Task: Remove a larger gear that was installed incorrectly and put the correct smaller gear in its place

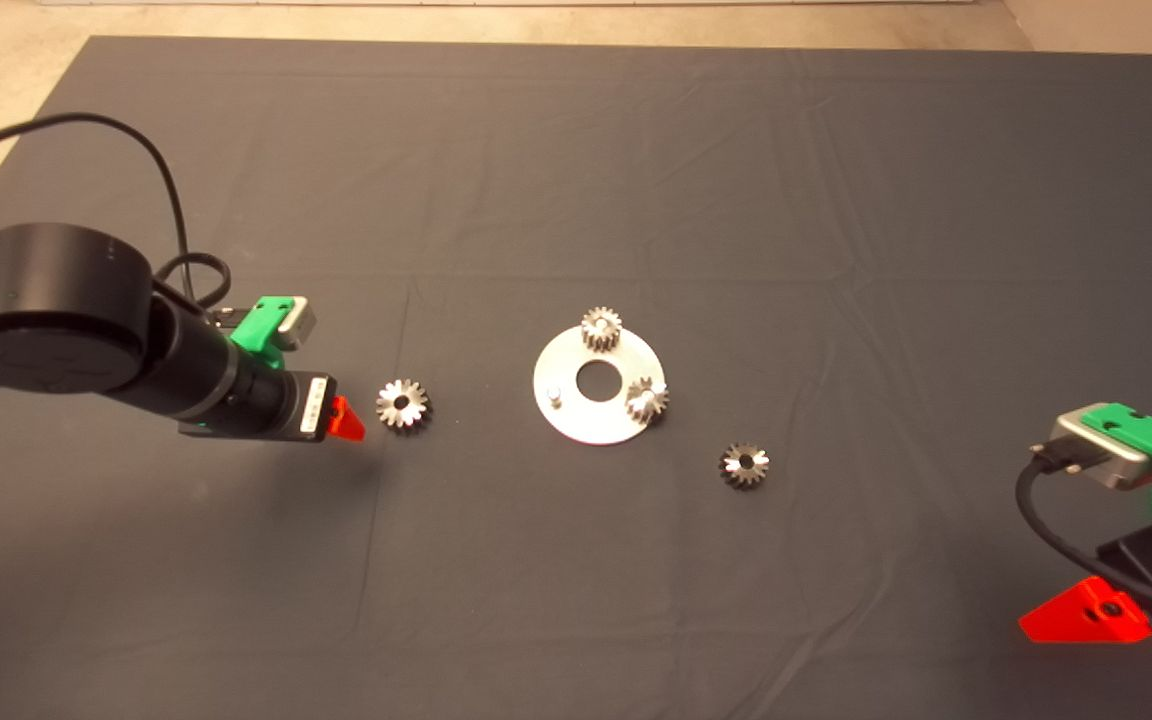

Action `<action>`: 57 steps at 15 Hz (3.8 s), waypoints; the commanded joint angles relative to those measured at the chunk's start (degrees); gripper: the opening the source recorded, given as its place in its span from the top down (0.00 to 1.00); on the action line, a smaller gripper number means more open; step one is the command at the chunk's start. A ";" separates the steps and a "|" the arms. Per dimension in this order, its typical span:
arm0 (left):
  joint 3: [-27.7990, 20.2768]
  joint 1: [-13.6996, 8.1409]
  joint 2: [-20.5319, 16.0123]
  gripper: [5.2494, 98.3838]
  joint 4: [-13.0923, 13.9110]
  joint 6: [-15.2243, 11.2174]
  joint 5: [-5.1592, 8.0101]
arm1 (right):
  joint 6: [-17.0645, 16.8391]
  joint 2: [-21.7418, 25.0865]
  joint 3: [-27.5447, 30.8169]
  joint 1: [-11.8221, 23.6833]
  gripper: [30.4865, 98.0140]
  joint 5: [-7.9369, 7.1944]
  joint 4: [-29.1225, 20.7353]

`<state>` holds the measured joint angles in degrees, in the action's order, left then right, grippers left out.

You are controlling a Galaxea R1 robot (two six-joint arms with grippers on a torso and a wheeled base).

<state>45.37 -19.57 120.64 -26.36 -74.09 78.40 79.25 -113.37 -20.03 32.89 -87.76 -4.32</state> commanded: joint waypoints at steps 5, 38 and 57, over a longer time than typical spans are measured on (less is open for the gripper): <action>-9.05 -2.62 -4.06 0.11 2.28 -2.83 5.38 | -6.71 -8.14 -8.12 0.86 0.00 -7.24 -0.78; -18.49 -3.20 -4.48 0.01 4.65 -11.95 6.41 | -34.83 -26.70 -27.68 -6.39 0.00 -7.24 17.94; -16.56 -3.20 -5.71 0.01 9.04 -12.65 9.84 | -35.04 -31.87 -27.11 -11.53 0.00 -7.24 21.85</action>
<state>28.71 -21.96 115.21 -19.24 -86.32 87.19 44.40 -144.15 -47.43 21.36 -87.63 14.99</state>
